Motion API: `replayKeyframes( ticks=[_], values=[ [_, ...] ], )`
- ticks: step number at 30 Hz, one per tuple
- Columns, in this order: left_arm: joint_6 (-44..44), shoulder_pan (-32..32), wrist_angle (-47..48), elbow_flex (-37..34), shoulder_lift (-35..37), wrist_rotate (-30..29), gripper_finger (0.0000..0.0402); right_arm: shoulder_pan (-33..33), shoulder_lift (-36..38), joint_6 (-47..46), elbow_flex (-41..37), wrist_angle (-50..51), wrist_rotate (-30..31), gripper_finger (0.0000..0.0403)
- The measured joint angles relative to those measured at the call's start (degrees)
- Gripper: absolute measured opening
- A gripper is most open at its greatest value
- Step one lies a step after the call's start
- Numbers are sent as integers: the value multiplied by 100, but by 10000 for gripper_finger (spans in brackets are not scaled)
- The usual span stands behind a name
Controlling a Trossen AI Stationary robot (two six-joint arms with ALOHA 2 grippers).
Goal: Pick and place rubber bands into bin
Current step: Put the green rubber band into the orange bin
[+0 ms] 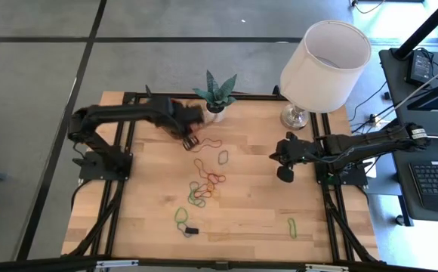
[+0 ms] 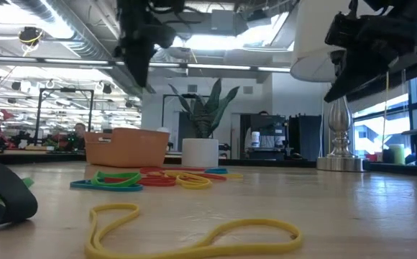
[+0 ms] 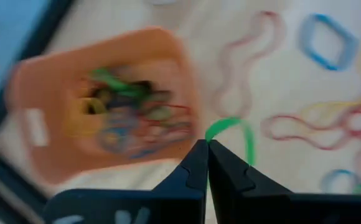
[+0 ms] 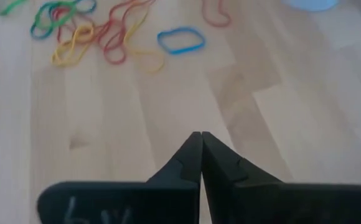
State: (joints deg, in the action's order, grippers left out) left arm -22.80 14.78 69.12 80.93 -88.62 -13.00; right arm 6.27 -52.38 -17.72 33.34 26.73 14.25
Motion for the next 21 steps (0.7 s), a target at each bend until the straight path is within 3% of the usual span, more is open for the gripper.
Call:
replayKeyframes(
  ticks=[8,15,21],
  values=[
    [1541,1757,-342,-725,326,281,2,-267,-2,-657,0,-267,138,12],
    [2608,2828,-1981,-1759,326,891,2,-659,-2,-1312,0,-669,140,12],
    [3079,3497,-2670,-2186,283,1107,2,-926,-2,-1527,0,-953,137,12]
  ],
)
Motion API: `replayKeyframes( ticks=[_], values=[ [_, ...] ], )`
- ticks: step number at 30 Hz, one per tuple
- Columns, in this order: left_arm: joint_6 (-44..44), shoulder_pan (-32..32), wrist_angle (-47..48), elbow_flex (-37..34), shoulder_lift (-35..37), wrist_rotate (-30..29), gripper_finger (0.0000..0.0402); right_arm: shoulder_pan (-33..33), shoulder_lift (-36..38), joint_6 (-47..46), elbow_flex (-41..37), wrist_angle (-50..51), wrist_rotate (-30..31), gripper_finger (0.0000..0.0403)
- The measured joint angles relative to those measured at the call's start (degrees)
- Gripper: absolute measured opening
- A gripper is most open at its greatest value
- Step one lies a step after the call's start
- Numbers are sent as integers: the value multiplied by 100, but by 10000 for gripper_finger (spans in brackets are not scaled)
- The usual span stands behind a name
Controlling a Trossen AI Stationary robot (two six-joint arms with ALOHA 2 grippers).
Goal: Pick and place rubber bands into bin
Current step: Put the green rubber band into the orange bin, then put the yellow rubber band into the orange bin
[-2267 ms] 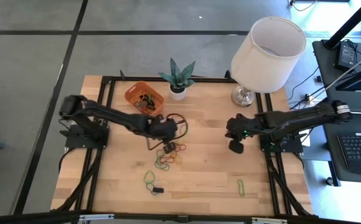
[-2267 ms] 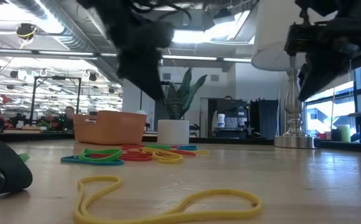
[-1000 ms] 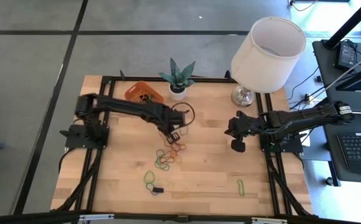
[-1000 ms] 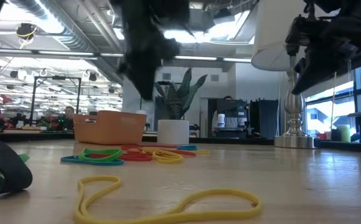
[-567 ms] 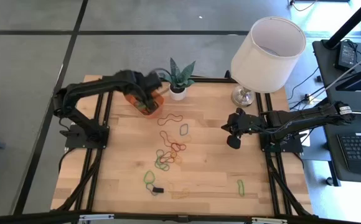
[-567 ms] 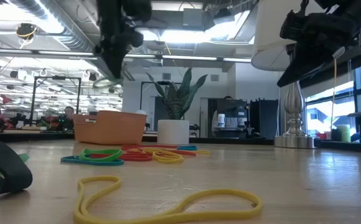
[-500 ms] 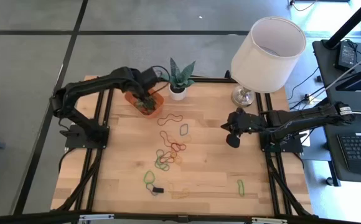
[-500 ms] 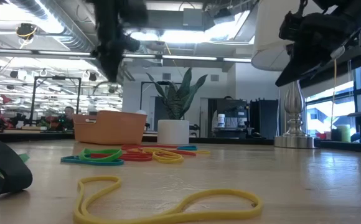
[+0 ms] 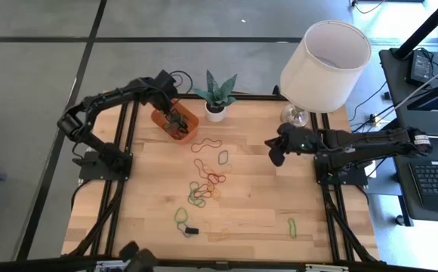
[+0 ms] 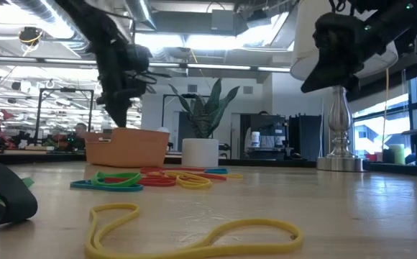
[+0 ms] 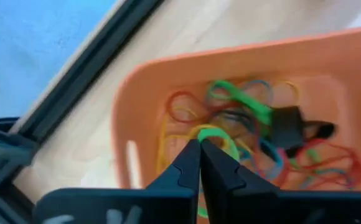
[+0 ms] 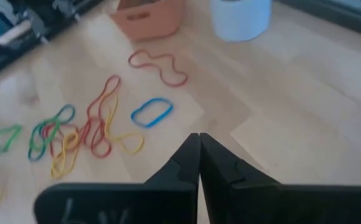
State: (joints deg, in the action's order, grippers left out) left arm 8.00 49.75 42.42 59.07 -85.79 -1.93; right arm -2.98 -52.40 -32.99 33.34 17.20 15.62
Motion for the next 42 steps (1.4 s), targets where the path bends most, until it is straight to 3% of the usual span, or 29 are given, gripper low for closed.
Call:
replayKeyframes(
  ticks=[7,15,26,30,37,42],
  values=[
    [604,165,-192,0,-533,9,2,-187,0,-435,0,-122,311,12],
    [652,2,-194,0,-829,15,8,-212,0,-449,0,-121,328,12],
    [312,-41,-139,14,-747,-66,109,-212,0,-254,0,-115,328,12],
    [22,-142,383,331,-601,-394,123,-212,0,-80,0,-114,328,12],
    [-681,-652,1050,879,-130,-640,98,-212,0,46,0,-120,328,12],
    [-1559,-1343,1534,931,324,-824,47,-212,0,48,0,-121,325,12]
  ],
)
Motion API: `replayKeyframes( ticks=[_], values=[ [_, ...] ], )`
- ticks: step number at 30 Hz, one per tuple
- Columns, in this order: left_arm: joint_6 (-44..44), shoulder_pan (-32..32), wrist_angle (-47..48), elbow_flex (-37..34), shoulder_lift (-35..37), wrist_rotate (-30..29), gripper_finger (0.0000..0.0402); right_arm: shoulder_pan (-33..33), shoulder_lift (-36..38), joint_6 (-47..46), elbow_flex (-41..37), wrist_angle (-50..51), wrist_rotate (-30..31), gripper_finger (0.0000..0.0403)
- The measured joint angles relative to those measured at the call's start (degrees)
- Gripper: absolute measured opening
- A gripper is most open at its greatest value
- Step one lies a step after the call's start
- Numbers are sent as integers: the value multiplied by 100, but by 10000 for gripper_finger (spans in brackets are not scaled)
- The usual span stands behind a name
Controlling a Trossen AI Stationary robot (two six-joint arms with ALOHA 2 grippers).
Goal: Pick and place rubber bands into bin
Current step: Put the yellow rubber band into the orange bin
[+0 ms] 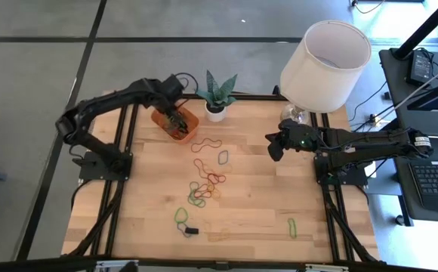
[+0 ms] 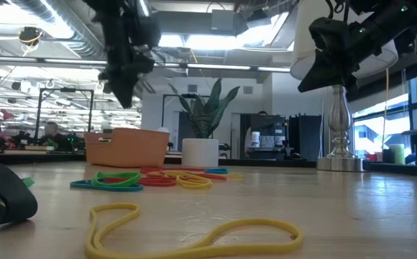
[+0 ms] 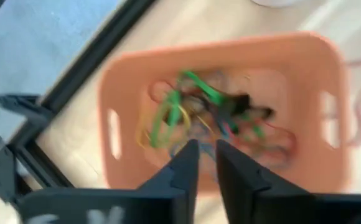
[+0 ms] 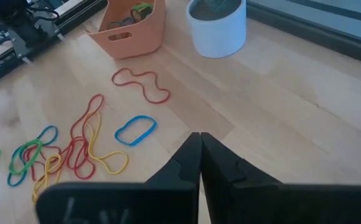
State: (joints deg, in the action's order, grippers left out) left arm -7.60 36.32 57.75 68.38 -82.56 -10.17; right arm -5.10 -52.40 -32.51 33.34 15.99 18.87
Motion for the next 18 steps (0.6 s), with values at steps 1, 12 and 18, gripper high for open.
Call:
replayKeyframes(
  ticks=[1,12,18],
  values=[
    [-199,-180,119,0,83,-50,32,0,0,0,0,0,0,12],
    [-3091,-2692,674,0,624,-668,2,0,0,2,0,-9,0,12],
    [-4629,-4104,654,-55,543,-972,2,2,0,2,0,-12,-2,12]
  ],
)
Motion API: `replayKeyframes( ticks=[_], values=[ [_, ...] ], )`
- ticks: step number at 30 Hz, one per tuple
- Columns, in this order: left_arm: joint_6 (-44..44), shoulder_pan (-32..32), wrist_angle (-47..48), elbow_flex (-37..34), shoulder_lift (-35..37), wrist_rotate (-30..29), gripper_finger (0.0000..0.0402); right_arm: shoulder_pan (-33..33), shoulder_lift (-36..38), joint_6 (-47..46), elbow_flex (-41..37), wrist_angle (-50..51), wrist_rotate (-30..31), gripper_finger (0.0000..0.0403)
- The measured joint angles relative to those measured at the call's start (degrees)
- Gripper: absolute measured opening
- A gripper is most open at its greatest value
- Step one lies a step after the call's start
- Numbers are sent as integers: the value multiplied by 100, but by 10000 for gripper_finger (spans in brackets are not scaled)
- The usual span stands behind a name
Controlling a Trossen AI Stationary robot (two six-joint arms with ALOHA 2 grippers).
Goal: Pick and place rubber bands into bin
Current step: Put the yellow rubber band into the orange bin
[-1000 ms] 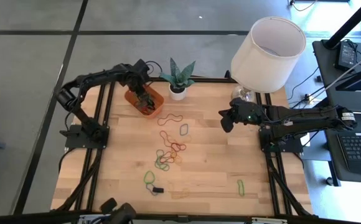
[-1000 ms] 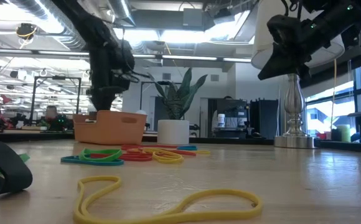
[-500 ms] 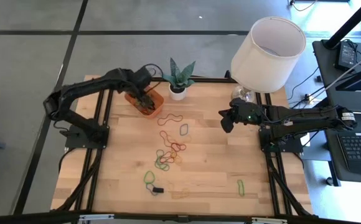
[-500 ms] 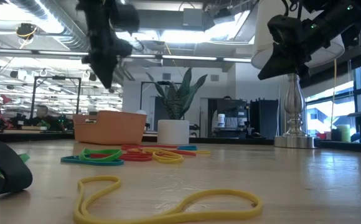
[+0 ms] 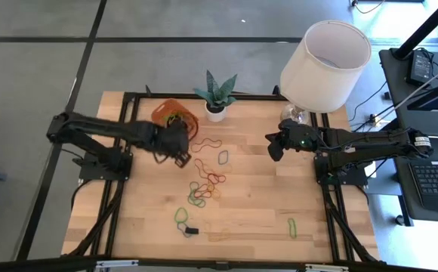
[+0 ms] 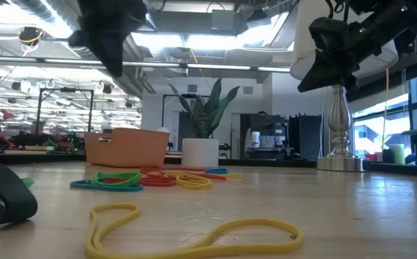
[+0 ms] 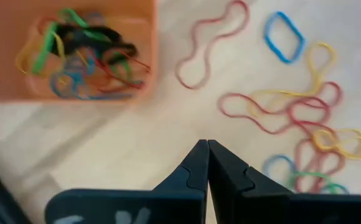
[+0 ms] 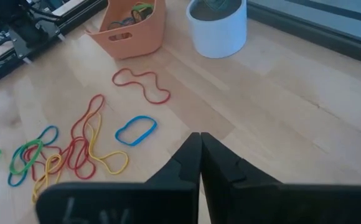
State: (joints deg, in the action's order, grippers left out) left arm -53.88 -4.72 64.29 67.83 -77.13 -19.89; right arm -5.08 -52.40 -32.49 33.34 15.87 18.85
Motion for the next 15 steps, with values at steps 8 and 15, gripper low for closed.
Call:
replayKeyframes(
  ticks=[8,15],
  values=[
    [-988,-1239,-446,2,-684,377,2,0,0,34,0,12,-91,12],
    [-384,-1900,-654,556,-1819,941,2,2,0,168,0,21,-254,12]
  ],
)
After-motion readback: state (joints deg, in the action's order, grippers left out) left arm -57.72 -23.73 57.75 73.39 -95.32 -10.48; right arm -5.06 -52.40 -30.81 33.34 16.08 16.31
